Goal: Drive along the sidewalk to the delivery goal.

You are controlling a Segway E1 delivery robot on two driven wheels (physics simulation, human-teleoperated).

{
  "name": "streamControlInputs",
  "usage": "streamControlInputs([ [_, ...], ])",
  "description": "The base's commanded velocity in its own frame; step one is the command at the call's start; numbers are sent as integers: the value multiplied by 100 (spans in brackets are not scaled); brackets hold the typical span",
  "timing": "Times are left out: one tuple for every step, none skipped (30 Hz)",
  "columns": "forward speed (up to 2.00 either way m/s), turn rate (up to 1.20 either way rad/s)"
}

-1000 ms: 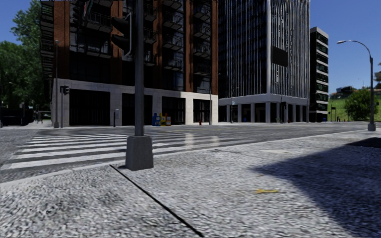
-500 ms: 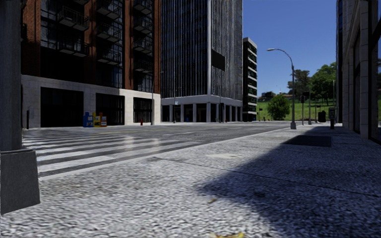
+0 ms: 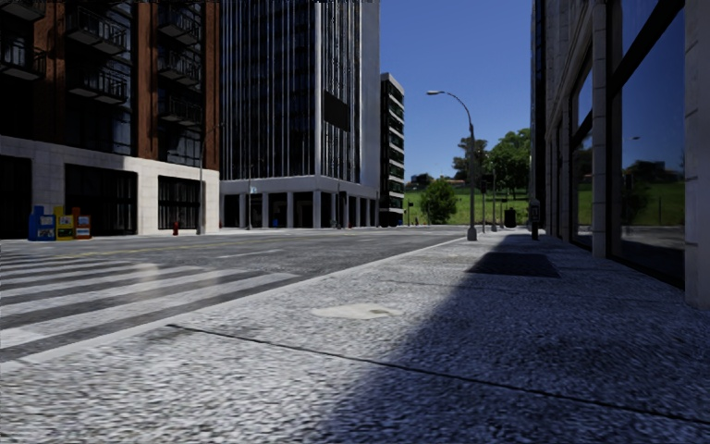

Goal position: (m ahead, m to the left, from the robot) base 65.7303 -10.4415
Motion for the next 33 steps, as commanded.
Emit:
streamControlInputs([
  [200, -120],
  [200, -120],
  [200, -120],
  [200, -120],
  [200, -120],
  [200, -118],
  [200, -37],
  [200, 0],
  [200, 0],
  [200, 0],
  [200, 0],
  [200, 0],
  [200, 0],
  [200, 0],
  [200, 0],
  [200, 0],
  [200, 0],
  [200, 0],
  [200, 0],
  [200, 0],
  [200, 47],
  [200, 47],
  [200, 68],
  [200, 90],
  [200, 108],
  [200, 114],
  [200, 106],
  [200, 22],
  [200, 5],
  [200, 5],
  [200, 0],
  [200, 0],
  [200, 0],
])
